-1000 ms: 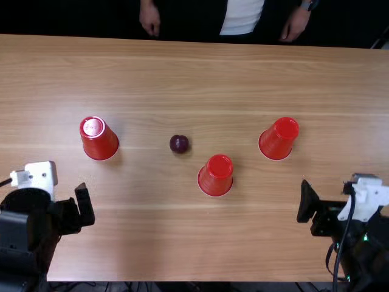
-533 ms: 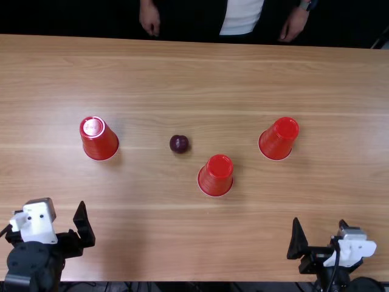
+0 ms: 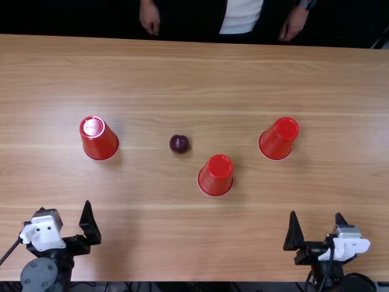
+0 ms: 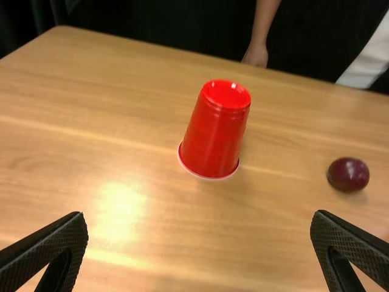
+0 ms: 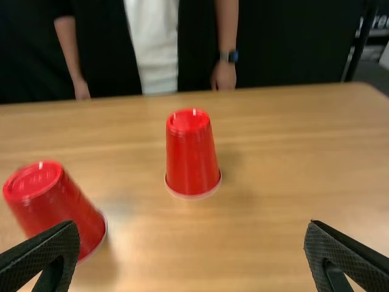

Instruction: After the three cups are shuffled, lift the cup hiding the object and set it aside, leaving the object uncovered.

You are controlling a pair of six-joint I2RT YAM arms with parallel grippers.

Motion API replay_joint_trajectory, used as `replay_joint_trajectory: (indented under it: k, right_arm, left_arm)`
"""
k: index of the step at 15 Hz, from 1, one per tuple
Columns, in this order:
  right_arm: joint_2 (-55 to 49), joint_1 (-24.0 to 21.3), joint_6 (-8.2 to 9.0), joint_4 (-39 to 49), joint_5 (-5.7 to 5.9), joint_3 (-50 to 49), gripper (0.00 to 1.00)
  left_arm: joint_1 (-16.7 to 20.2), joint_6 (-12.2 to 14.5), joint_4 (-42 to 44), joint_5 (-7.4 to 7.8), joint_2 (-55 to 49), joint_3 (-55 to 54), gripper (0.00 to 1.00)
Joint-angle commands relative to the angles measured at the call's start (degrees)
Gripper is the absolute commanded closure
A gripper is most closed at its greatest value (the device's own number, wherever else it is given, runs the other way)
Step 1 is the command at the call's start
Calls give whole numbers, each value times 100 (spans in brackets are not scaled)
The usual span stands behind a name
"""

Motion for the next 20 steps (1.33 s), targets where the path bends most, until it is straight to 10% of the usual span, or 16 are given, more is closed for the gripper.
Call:
replay_joint_trajectory:
  k: [1,5,20]
  right_arm:
    - [-40,-169,8,507,10,-278,0]
    - [-40,-318,19,2416,-32,-700,0]
    - [-40,-327,19,2532,-11,-1842,0]
  left_arm:
    - [28,263,319,2,-217,-322,0]
    - [-51,1571,1395,23,-692,-1140,0]
    - [-588,1602,1849,-19,-692,-1966,0]
